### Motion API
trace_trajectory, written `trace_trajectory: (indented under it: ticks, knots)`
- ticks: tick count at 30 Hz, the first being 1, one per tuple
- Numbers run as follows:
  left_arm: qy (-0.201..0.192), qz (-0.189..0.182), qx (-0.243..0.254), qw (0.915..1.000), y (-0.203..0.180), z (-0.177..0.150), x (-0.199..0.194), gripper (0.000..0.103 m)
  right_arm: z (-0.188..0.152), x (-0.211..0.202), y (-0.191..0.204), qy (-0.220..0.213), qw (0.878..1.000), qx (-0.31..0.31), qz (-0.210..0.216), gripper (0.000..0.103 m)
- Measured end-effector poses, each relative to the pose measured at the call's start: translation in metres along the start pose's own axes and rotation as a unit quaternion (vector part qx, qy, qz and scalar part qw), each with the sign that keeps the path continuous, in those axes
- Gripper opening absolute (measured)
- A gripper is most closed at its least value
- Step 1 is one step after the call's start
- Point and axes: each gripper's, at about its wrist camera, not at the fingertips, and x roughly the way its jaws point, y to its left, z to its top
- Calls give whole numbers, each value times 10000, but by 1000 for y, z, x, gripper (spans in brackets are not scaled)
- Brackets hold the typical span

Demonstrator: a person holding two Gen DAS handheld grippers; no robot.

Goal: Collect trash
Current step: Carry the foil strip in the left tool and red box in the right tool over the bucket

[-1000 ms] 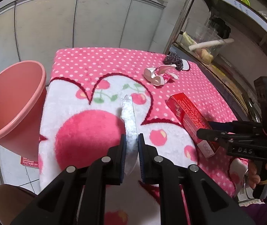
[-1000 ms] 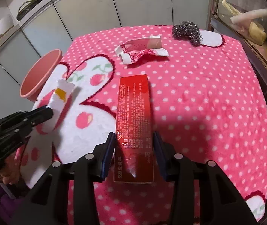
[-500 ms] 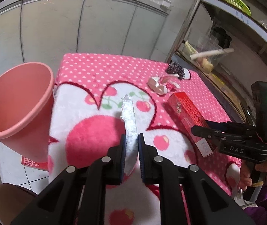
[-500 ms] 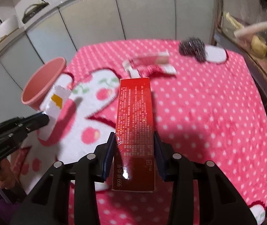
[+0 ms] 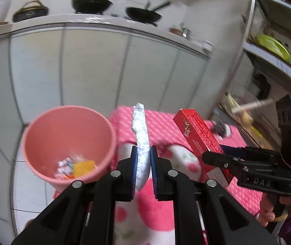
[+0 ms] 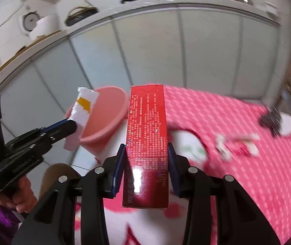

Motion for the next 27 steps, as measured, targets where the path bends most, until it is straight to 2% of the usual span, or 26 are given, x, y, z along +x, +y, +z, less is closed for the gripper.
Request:
trace_trajectory:
  ticks: [4,8,12,19,27]
  knots:
    - [-207,264,-233,9992,25,13,-4,12,24,21,24,22,9996,-156,236,40]
    - [-425,811,-115,9957,45,21,-4,12,43,49,44,180,9986,-174,467,40]
    - [-455,1109,-160,9927,69,26,3,12,61,85,59,426,9967,-61,681,40]
    - [-228,1371,-510,9890,114,28,29,12,69,134,80,783,9937,30,800,40]
    - [100,1498,-735,9859,140,16,62,12,67,170,91,960,9934,76,624,40]
